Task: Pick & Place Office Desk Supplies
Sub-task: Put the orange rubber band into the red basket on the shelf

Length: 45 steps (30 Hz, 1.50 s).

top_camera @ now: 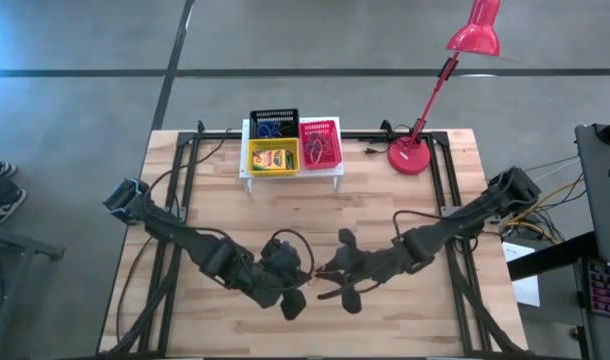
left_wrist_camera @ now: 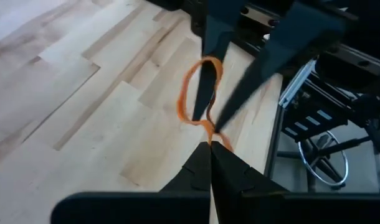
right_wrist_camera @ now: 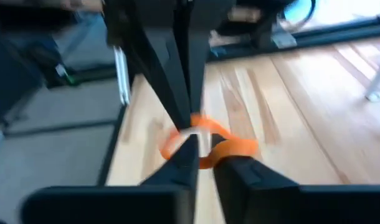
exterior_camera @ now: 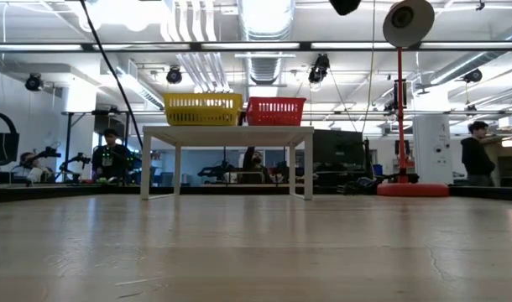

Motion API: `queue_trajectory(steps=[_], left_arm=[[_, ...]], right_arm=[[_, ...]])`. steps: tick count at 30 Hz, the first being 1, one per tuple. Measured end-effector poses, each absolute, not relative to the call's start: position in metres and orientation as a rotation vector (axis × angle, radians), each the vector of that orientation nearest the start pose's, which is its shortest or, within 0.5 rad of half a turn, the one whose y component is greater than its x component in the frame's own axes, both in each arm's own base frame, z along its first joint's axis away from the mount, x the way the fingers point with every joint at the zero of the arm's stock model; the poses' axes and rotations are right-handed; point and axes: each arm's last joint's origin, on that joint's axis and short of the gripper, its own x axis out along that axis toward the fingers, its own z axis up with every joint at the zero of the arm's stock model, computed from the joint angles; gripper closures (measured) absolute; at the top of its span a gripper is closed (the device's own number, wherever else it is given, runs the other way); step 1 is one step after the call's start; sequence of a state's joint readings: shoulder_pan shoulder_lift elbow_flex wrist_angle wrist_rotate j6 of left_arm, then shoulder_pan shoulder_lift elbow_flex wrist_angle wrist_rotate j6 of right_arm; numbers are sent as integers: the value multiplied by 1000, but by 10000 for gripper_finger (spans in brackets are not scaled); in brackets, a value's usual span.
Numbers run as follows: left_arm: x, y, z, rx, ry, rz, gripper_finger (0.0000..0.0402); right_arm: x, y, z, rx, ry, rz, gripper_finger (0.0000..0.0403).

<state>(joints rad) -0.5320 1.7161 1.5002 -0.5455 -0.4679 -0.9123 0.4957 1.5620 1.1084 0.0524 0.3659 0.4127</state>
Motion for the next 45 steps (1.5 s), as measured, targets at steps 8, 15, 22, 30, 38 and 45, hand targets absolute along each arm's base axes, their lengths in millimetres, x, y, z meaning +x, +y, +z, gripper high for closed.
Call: queue_trajectory(steps=[8, 15, 22, 30, 38, 45], left_arm=[[330, -178, 302, -469, 690, 237, 350], [311, -165, 286, -426, 920, 386, 238], [282, -145, 298, -313, 999, 544, 206], [234, -109, 352, -137, 756, 675, 228], [182, -77, 381, -113, 589, 677, 238], [150, -59, 365, -127, 582, 670, 238]], right_arm=[[309, 153, 284, 218, 568, -17, 393], [307, 129, 275, 310, 738, -176, 394], [319, 84, 286, 475, 811, -270, 394], [342, -10, 324, 616, 658, -397, 394], [348, -109, 345, 676, 512, -609, 394], [372, -156, 321, 702, 557, -657, 394]])
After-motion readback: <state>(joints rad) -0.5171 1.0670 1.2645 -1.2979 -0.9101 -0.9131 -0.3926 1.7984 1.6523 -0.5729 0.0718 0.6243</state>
